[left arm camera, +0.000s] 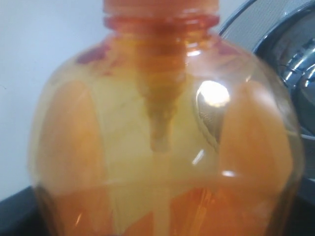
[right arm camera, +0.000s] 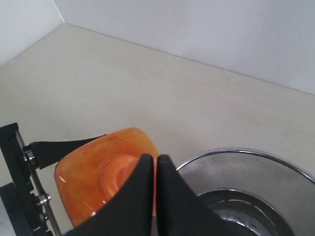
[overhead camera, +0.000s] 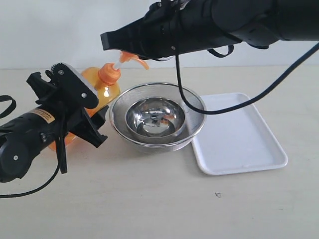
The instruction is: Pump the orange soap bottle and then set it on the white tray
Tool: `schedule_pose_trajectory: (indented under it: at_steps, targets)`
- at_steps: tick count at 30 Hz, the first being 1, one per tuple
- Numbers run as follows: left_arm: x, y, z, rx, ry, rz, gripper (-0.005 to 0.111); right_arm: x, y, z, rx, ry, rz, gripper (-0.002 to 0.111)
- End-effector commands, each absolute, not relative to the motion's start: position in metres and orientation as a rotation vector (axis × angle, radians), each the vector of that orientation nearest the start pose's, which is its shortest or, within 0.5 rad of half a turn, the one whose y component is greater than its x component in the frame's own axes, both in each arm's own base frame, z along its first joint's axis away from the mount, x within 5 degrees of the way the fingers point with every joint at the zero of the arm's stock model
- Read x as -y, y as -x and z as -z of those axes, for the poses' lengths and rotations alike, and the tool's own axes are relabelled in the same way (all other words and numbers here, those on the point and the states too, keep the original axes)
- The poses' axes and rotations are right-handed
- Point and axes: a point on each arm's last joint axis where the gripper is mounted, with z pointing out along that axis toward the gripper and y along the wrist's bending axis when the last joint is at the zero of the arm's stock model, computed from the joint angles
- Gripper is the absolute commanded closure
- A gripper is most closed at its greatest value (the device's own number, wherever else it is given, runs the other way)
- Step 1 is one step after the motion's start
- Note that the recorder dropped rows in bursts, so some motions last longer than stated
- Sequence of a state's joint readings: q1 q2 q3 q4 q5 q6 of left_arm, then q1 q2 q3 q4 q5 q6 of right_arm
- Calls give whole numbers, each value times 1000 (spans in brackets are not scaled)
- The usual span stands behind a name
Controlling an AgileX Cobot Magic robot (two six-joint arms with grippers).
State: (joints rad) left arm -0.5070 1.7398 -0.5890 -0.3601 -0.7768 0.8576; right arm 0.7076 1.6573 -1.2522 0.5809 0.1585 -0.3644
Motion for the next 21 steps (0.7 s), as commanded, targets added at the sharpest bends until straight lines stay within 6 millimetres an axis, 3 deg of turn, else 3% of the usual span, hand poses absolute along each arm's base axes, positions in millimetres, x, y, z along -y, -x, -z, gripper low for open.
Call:
schedule_pose_trajectory:
  at_steps: [1, 7, 15, 21]
  targets:
    - [137, -285, -177, -1539, -816, -296, 102, -270, -284, -289, -2067, 636, -674, 108]
    - [137, -285, -178, -1534, -815, -297, 102, -284, -276, -281, -2074, 683, -686, 108]
    - [137, -285, -177, -1538, -815, -297, 102, -291, -282, -257, -2135, 693, -671, 108]
    - [137, -285, -177, -1536, -816, -297, 102, -292, -282, -252, -2158, 689, -679, 108]
